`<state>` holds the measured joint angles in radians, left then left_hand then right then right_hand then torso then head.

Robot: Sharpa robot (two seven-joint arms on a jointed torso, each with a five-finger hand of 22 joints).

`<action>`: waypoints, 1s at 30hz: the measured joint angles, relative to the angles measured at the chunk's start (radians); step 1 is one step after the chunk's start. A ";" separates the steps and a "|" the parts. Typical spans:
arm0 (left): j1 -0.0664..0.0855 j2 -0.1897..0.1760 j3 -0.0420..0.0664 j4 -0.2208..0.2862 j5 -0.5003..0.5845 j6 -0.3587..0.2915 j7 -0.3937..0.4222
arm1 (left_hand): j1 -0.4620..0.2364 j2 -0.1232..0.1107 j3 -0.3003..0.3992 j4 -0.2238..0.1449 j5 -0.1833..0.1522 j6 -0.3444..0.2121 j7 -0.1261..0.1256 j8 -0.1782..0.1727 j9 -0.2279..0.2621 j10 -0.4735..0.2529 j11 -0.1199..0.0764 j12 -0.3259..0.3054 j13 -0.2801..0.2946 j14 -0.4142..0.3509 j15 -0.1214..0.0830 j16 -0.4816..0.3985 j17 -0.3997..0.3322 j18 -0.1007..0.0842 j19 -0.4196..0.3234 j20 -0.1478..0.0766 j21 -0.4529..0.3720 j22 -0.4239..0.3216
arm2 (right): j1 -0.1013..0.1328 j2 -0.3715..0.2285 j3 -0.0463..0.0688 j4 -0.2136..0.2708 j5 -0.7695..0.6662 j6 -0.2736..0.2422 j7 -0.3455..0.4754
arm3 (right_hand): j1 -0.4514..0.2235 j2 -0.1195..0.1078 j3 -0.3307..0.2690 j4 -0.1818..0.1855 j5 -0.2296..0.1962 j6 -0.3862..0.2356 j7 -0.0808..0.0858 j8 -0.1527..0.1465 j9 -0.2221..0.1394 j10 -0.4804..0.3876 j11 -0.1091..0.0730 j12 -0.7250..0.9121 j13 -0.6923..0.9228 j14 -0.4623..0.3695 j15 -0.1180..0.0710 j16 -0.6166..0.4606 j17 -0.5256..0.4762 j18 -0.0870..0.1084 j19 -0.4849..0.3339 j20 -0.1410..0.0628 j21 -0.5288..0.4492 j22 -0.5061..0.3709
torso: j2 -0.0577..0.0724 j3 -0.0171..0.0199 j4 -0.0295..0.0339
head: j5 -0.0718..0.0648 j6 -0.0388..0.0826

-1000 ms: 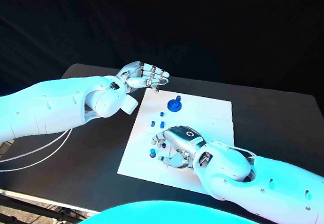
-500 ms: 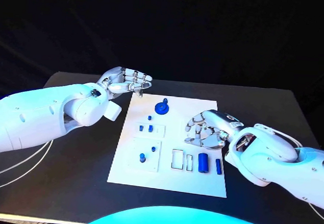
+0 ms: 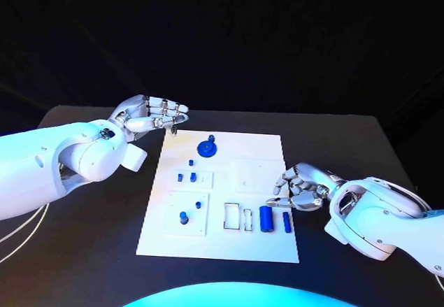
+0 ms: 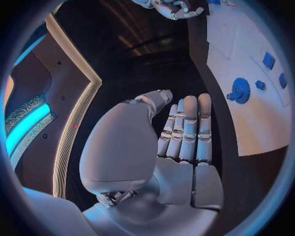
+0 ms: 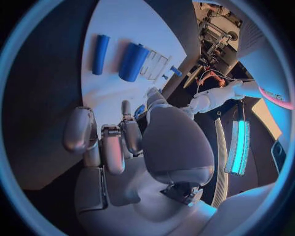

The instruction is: Assemble the parts on the task board

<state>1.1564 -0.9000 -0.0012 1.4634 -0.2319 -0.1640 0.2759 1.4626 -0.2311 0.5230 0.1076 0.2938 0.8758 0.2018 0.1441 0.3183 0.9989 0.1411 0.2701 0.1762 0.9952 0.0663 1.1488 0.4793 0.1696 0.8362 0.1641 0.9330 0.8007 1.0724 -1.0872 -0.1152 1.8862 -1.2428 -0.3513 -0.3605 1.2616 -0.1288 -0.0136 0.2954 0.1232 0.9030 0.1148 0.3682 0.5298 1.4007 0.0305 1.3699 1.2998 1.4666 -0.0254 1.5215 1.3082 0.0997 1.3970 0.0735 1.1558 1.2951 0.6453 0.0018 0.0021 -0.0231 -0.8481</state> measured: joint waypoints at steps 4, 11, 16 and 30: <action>0.000 -0.002 -0.001 0.004 0.002 0.000 0.001 | 0.000 0.000 0.000 0.000 0.000 0.000 0.000 0.000 0.000 0.000 0.000 0.000 0.000 0.000 0.000 0.000 0.000 0.000 0.000 0.000 0.000 0.000 | -0.020 0.003 -0.002 0.002 -0.001 0.008 -0.038 | -0.026 0.007 -0.050 0.000 0.020 0.004 -0.004 0.017 0.007 0.014 -0.001 0.012 0.009 -0.001 -0.006 0.007 0.000 0.000 0.009 -0.002 0.018 0.013 | 0.000 -0.0001 0.0002 | -0.002 0.000; -0.001 -0.004 -0.002 0.005 0.004 -0.001 0.002 | 0.000 0.000 0.000 0.000 0.000 0.000 0.000 0.000 0.000 0.000 0.000 0.000 0.000 0.000 0.000 0.000 -0.001 0.000 0.000 0.000 0.000 0.000 | -0.044 0.011 -0.003 0.006 -0.015 0.020 -0.090 | -0.070 0.017 -0.100 0.001 0.028 0.013 -0.013 0.035 0.014 0.022 -0.008 0.023 0.009 0.000 -0.007 0.016 0.000 0.000 0.015 -0.008 0.031 0.013 | 0.002 -0.0001 0.0007 | -0.003 -0.004; -0.001 -0.005 -0.002 0.005 0.005 -0.001 0.003 | 0.000 0.000 0.000 0.000 0.000 0.000 0.000 0.000 0.000 0.000 0.000 0.000 0.000 0.000 0.000 0.000 -0.001 0.000 0.000 0.000 0.000 0.000 | -0.051 0.022 -0.003 0.009 -0.026 0.033 -0.113 | -0.084 0.017 -0.109 0.002 0.028 0.024 -0.017 0.046 0.017 0.023 -0.009 0.023 0.009 -0.003 -0.011 0.016 0.000 0.000 0.016 -0.009 0.031 0.013 | 0.002 0.0005 0.0000 | -0.001 -0.006; -0.001 -0.005 -0.002 0.005 0.005 0.002 0.001 | -0.004 0.004 0.000 0.000 0.000 0.000 0.000 0.000 0.000 0.000 0.000 0.000 0.001 0.000 0.000 0.000 -0.001 0.000 0.000 0.000 0.000 -0.001 | -0.061 0.071 -0.005 -0.018 -0.061 0.086 -0.157 | -0.118 0.025 -0.119 0.001 0.008 0.060 -0.037 0.078 0.039 0.032 -0.018 0.023 0.008 0.000 -0.022 0.016 0.000 -0.015 0.020 -0.013 0.038 0.013 | 0.003 0.0015 0.0000 | 0.001 -0.014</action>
<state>1.1556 -0.9052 -0.0029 1.4685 -0.2271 -0.1617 0.2764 1.4587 -0.2272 0.5231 0.1076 0.2938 0.8758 0.2017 0.1441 0.3184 0.9990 0.1411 0.2701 0.1767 0.9951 0.0663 1.1487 0.4785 0.1697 0.8362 0.1641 0.9330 0.7997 1.0114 -1.0159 -0.1199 1.8679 -1.3037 -0.2652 -0.5176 1.1432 -0.1038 -0.1322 0.2968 0.1308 0.9626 0.0780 0.4460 0.5685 1.4329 0.0123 1.3931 1.3082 1.4665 -0.0470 1.5378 1.3078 0.0842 1.4166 0.0608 1.1938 1.3079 0.6481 0.0034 0.0021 -0.0224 -0.8625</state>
